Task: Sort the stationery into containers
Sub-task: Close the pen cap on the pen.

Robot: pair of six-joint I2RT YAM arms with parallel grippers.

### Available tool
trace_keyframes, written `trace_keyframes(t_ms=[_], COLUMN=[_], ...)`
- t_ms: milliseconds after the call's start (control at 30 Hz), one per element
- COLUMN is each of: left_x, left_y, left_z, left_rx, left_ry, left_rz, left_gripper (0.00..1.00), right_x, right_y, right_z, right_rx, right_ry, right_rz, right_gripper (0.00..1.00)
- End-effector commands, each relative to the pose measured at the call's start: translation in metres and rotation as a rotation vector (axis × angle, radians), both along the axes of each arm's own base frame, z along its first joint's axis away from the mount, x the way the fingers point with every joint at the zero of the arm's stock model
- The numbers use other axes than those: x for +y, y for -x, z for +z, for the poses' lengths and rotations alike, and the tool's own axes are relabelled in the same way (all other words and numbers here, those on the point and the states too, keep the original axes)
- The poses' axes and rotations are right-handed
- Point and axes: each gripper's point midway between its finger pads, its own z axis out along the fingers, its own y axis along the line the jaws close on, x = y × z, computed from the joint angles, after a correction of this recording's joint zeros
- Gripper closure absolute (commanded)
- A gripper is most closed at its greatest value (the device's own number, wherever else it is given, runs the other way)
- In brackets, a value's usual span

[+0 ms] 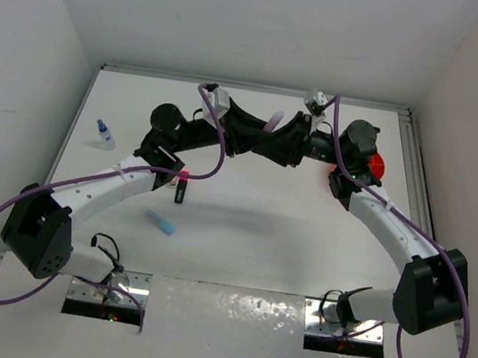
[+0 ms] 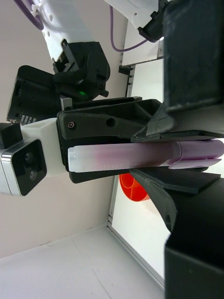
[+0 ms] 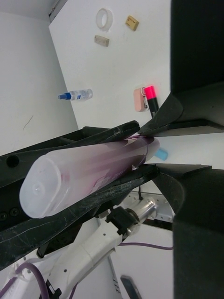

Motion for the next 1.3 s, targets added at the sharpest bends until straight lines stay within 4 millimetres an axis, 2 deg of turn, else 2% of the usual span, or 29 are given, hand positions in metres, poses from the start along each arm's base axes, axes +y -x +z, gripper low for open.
trace_keyframes(t_ms=[0,233,767,967,1267], left_x=[0.0,0.001,0.006,0.008,0.01], left_y=[0.004,0.002,-0.002,-0.005,-0.01], left_z=[-0.091,-0.089,-0.08,-0.078,-0.076], left_rx=[0.279,0.331,0.39,0.393,0.397], left_ry=[-0.175,-0.153,-0.101,-0.092,-0.082], left_rz=[-0.059,-0.051,-0.055,-0.048,-0.033], left_gripper=[1.0,1.0,1.0,1.0,1.0], right_x=[-0.016,-0.017,-0.023,-0.025,-0.024], right_y=[0.018,0.015,0.012,0.012,0.017], right_z=[0.104,0.096,0.093,0.088,0.084], right_rx=[-0.356,-0.33,-0.298,-0.281,-0.276], right_ry=[-0.178,-0.172,-0.18,-0.172,-0.155], right_rz=[-0.043,-0.061,-0.072,-0.073,-0.044], right_gripper=[1.0,1.0,0.99,0.92,0.66])
